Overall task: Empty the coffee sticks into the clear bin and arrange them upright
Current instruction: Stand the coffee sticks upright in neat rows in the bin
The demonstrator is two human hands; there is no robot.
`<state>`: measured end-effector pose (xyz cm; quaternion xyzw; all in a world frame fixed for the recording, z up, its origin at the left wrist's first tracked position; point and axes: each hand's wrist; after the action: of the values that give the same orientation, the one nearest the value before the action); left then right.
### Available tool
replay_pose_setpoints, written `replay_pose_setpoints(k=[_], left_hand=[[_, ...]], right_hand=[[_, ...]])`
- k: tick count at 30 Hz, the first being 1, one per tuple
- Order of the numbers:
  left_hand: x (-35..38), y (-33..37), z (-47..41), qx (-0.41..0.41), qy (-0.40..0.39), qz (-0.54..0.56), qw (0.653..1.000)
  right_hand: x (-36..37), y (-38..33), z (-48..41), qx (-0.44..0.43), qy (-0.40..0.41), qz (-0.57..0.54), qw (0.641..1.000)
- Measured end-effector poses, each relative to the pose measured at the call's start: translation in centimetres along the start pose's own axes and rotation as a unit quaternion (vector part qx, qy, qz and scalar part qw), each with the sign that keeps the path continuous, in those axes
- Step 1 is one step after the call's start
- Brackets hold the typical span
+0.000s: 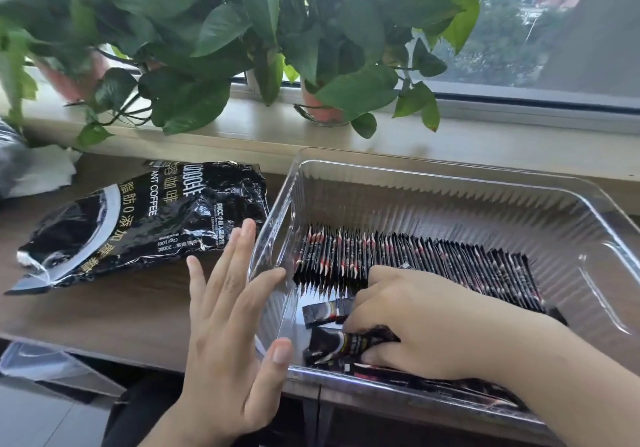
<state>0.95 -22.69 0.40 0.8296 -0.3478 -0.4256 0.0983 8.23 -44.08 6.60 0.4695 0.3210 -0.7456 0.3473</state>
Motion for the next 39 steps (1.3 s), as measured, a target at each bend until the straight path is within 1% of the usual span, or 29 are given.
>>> replay_pose_setpoints(k=[3,5,9,12,15,18,20,22,24,27,31,34,37,39], left_hand=[[-0.3,0.2,0.0,-0.006,-0.011,-0.005,1.000],[-0.5,0.4,0.2,-0.013,-0.019,-0.008,1.000],[-1.4,1.1,0.0,-0.023,-0.034,0.006,0.999],[-3.3,1.6,-1.1,-0.010,-0.051,0.026,0.998],[-5.9,1.4,-3.1,0.004,-0.111,0.008,0.994],[-7.8,0.1,-4.8,0.029,-0.203,-0.080,0.975],[-8.6,-0.8,-5.3,0.023,-0.246,-0.108,0.963],[-8.8,-1.3,-5.4,0.010,-0.271,-0.123,0.955],[-8.6,-1.2,-5.2,-0.005,-0.279,-0.133,0.951],[-7.8,-0.9,-4.5,-0.033,-0.274,-0.133,0.952],[-6.6,-0.3,-3.9,-0.063,-0.261,-0.085,0.960],[-6.3,-0.2,-3.8,-0.066,-0.250,-0.068,0.963],[-6.2,-0.3,-3.7,-0.066,-0.246,-0.056,0.965],[-6.2,-0.4,-3.7,-0.066,-0.245,-0.056,0.966]], right_hand=[[-0.1,0.4,1.7,0.027,-0.017,-0.006,0.999],[0.0,0.6,2.7,0.052,-0.014,-0.022,0.998],[0.4,0.4,3.9,0.082,0.005,-0.051,0.995],[0.5,0.1,4.1,0.088,0.036,-0.058,0.994],[0.4,-0.5,4.0,0.085,0.047,-0.055,0.994],[0.2,-0.9,3.8,0.097,0.062,-0.052,0.992],[0.2,-1.2,3.7,0.112,0.069,-0.053,0.990],[0.3,-1.5,3.5,0.132,0.082,-0.052,0.986],[0.4,-1.8,3.4,0.164,0.103,-0.063,0.979],[-0.1,-2.2,3.1,0.215,0.133,-0.111,0.961],[-1.9,-2.7,2.0,0.256,0.170,-0.196,0.931],[-3.2,-3.0,0.4,0.272,0.138,-0.264,0.915],[-3.7,-3.9,-2.1,0.255,0.060,-0.300,0.917],[-3.5,-4.6,-3.9,0.251,0.007,-0.334,0.909]])
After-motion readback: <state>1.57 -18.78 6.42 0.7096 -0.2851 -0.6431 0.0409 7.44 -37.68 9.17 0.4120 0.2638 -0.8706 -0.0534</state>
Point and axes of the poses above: each hand's wrist, its own z-axis away from the middle knuckle, its own x-axis out of the palm, y = z × x, and after that the axes turned 9 degrees about -y, right-handed
